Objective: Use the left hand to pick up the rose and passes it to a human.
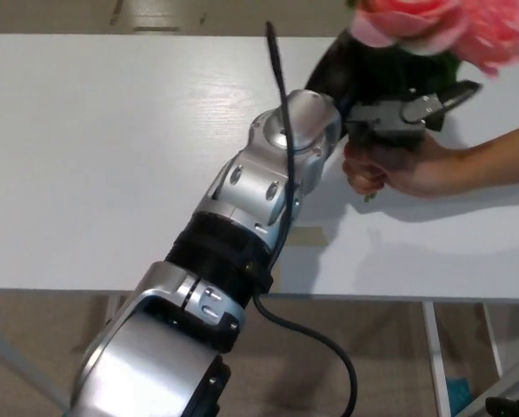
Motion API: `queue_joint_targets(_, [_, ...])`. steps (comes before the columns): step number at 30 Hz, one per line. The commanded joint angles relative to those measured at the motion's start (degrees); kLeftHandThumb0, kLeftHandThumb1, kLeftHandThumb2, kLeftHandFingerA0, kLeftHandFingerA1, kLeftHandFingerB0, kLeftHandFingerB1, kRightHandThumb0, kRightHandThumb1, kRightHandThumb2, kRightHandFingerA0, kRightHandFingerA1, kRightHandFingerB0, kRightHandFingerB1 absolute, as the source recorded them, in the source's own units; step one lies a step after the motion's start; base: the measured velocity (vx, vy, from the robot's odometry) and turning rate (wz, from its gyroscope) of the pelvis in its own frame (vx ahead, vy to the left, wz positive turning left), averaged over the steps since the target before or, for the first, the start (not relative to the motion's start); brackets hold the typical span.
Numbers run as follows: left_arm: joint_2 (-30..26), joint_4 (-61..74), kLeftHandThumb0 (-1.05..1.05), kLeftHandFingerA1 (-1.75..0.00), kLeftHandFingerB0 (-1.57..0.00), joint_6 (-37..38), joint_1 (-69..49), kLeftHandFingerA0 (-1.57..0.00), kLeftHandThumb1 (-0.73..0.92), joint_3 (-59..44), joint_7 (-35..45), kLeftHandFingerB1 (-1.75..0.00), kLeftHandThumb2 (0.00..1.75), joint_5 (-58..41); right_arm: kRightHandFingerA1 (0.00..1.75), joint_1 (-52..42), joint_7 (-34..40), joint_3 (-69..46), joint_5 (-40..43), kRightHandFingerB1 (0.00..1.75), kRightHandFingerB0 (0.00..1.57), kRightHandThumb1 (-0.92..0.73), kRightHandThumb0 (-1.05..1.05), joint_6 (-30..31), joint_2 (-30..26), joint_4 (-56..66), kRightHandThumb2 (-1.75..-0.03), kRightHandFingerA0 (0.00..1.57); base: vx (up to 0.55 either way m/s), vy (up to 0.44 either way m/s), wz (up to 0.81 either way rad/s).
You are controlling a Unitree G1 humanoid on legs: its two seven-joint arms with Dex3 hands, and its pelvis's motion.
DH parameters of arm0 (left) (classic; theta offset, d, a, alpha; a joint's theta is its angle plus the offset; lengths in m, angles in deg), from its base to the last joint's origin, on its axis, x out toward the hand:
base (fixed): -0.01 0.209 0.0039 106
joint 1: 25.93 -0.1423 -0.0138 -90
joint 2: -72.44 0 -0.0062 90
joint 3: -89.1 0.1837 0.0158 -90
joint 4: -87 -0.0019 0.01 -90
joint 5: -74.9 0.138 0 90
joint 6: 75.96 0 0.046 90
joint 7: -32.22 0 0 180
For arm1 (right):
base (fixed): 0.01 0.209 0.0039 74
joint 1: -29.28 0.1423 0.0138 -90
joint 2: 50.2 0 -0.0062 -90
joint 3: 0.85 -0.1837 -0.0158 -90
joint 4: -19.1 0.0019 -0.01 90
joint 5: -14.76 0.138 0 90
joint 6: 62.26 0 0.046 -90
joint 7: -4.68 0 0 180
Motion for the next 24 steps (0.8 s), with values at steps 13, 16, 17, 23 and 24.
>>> queue_joint_targets(13, [-7.0,-2.0,-0.87,0.0,0.0,-6.0,5.8,0.0,0.47,3.8,17.9,0.0,0.58,4.0,0.43,0.2,-0.8,-1.0,0.6,0.36,0.51,-0.77,-0.57,0.9,0.1,-0.4,-0.64,0.65,0.0,0.0,0.0])
queue_joint_targets(16, [-9.7,-2.6,-0.85,0.0,0.0,-6.3,6.4,0.0,0.48,3.3,19.6,0.0,0.58,4.6,0.43,0.1,-0.8,-1.1,0.6,0.36,0.51,-0.77,-0.56,1.0,0.1,-0.5,-0.64,0.65,0.0,0.0,0.0])
queue_joint_targets(17, [-10.3,-2.7,-0.85,0.0,0.0,-6.3,6.6,0.0,0.48,3.3,19.8,0.0,0.58,4.8,0.43,0.0,-0.8,-1.2,0.7,0.36,0.51,-0.77,-0.56,1.0,0.1,-0.5,-0.64,0.65,0.0,0.0,0.0])
queue_joint_targets(23, [-16.6,-3.0,-0.87,0.0,0.0,-4.1,7.9,0.0,0.47,5.7,22.7,0.0,0.58,9.0,0.44,-0.3,-0.7,-1.1,0.6,0.36,0.52,-0.77,-0.56,1.2,0.1,-0.4,-0.64,0.65,0.0,0.0,0.0])
queue_joint_targets(24, [-17.1,-2.7,-0.87,0.0,0.0,-4.0,8.0,0.0,0.47,6.1,22.9,0.0,0.58,9.5,0.44,-0.3,-0.7,-1.1,0.6,0.36,0.52,-0.77,-0.56,1.2,0.1,-0.4,-0.64,0.65,0.0,0.0,0.0])
